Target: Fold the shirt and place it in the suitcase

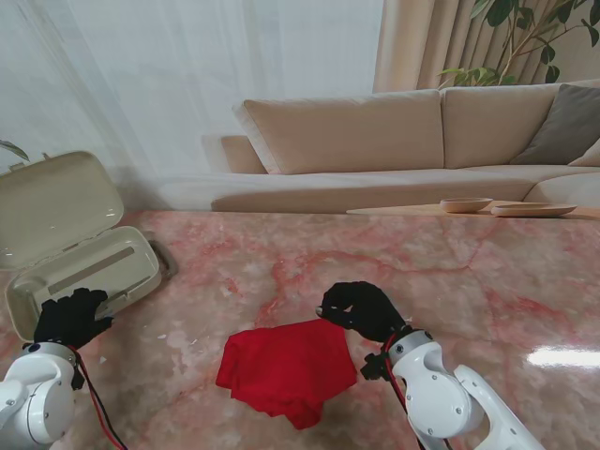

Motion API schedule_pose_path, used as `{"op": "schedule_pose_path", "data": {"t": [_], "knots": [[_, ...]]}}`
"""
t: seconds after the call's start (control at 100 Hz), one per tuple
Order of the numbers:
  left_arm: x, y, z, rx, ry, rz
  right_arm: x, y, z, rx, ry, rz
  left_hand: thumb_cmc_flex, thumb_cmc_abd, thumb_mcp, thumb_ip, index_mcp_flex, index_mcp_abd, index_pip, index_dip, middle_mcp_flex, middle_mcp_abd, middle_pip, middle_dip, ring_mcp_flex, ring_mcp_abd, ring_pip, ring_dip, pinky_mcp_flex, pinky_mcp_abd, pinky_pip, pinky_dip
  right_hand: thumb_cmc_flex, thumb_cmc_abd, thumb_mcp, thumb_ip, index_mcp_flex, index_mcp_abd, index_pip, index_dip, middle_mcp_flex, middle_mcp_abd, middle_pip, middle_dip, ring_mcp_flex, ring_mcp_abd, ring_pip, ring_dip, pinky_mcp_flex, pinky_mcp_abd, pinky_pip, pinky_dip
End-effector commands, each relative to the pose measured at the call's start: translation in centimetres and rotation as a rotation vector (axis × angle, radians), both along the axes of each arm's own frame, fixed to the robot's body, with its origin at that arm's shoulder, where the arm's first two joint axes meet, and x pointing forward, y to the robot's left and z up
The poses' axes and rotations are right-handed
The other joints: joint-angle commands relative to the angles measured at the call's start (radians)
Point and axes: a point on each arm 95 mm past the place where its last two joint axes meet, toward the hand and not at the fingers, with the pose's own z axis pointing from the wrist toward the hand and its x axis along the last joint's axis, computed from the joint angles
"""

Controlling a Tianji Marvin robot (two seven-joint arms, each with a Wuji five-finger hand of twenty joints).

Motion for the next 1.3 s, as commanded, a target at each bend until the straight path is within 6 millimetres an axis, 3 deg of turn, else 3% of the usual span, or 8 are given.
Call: {"op": "schedule_pose_path", "data": {"t": [0.0, 0.05, 0.31, 0.57, 0.67, 0.73, 0.94, 1.29], "knots": [[-0.2, 0.1, -0.6, 0.006, 0.017, 0.007, -0.3, 0.1, -0.6, -0.003, 0.030, 0.005, 0.014, -0.026, 0.059, 0.012, 0.007, 0.008, 0.017, 0.001, 0.021, 0.006, 0.019, 0.012, 0.035, -0.027, 0.036, 0.028, 0.010, 0.012, 0.040, 0.052, -0.020, -0.014, 0.014, -0.015, 0.012, -0.027, 0.016, -0.008, 0.013, -0.023, 0.012, -0.001, 0.000, -0.022, 0.011, -0.029, -0.001, -0.020, -0.003, 0.012], [-0.2, 0.2, -0.7, 0.007, 0.019, 0.010, -0.3, 0.1, -0.6, -0.002, 0.032, 0.004, -0.032, -0.049, 0.168, 0.003, 0.008, 0.010, 0.017, 0.000, 0.028, 0.004, 0.024, 0.014, 0.043, -0.031, 0.046, 0.034, 0.018, 0.013, 0.051, 0.080, -0.019, -0.013, 0.015, -0.015, 0.011, -0.025, 0.016, -0.009, 0.013, -0.024, 0.012, -0.001, 0.000, -0.024, 0.011, -0.029, -0.001, -0.019, -0.004, 0.012], [-0.2, 0.3, -1.2, -0.001, 0.041, 0.018, -0.3, 0.2, -0.7, -0.002, 0.043, 0.006, -0.001, -0.042, 0.210, 0.006, 0.025, 0.012, 0.027, 0.000, 0.076, -0.004, 0.047, 0.022, 0.089, -0.034, 0.073, 0.046, 0.051, 0.023, 0.094, 0.114, -0.017, -0.011, 0.012, -0.015, 0.008, -0.022, 0.017, -0.011, 0.009, -0.021, 0.013, -0.001, -0.004, -0.021, 0.009, -0.029, -0.004, -0.021, -0.005, 0.010], [-0.1, 0.2, -1.5, -0.013, 0.055, 0.013, -0.3, 0.3, -0.8, 0.002, 0.055, 0.008, 0.083, -0.011, 0.279, -0.008, 0.063, -0.043, 0.129, 0.038, 0.145, -0.042, 0.088, 0.050, 0.145, -0.042, 0.111, 0.079, 0.079, 0.036, 0.117, 0.145, -0.014, -0.011, 0.010, -0.014, 0.010, -0.020, 0.018, -0.011, 0.010, -0.018, 0.014, -0.001, -0.004, -0.020, 0.010, -0.029, -0.004, -0.020, -0.005, 0.010], [0.0, 0.1, -1.6, -0.018, 0.048, 0.013, -0.3, 0.3, -0.8, 0.002, 0.058, 0.009, 0.144, 0.011, 0.245, -0.026, 0.081, -0.068, 0.179, 0.036, 0.194, -0.056, 0.070, 0.157, 0.174, -0.046, 0.136, 0.124, 0.097, 0.033, 0.145, 0.174, -0.016, -0.010, 0.010, -0.014, 0.010, -0.019, 0.017, -0.012, 0.011, -0.016, 0.015, -0.001, 0.003, -0.017, 0.015, -0.027, 0.003, -0.018, 0.002, 0.013], [0.1, 0.1, -1.7, -0.028, 0.044, 0.016, -0.3, 0.3, -0.9, 0.004, 0.062, 0.009, 0.151, 0.009, 0.292, -0.033, 0.103, -0.083, 0.205, 0.036, 0.236, -0.066, 0.053, 0.198, 0.205, -0.043, 0.144, 0.217, 0.112, 0.029, 0.169, 0.200, -0.017, -0.008, 0.010, -0.013, 0.012, -0.017, 0.017, -0.012, 0.013, -0.015, 0.016, 0.000, 0.005, -0.014, 0.020, -0.024, 0.003, -0.019, 0.008, 0.015], [0.5, 0.0, -1.9, -0.047, 0.035, 0.016, -0.2, 0.3, -1.0, 0.006, 0.070, 0.006, 0.151, -0.007, 0.423, -0.047, 0.184, -0.123, 0.303, 0.074, 0.333, -0.103, 0.073, 0.253, 0.272, -0.031, 0.197, 0.330, 0.153, 0.024, 0.206, 0.234, -0.020, -0.008, 0.011, -0.013, 0.014, -0.018, 0.014, -0.012, 0.015, -0.016, 0.018, 0.000, 0.006, -0.014, 0.027, -0.021, 0.004, -0.019, 0.014, 0.017], [1.4, -0.5, -2.1, -0.075, 0.036, -0.019, -0.2, 0.3, -1.3, 0.006, 0.085, 0.004, 0.151, -0.014, 0.476, -0.055, 0.292, -0.179, 0.482, 0.164, 0.408, -0.139, 0.125, 0.285, 0.329, -0.040, 0.232, 0.370, 0.182, 0.030, 0.223, 0.251, -0.021, -0.006, 0.013, -0.014, 0.013, -0.020, 0.012, -0.010, 0.013, -0.018, 0.019, 0.000, 0.004, -0.018, 0.028, -0.020, 0.005, -0.021, 0.017, 0.016]]}}
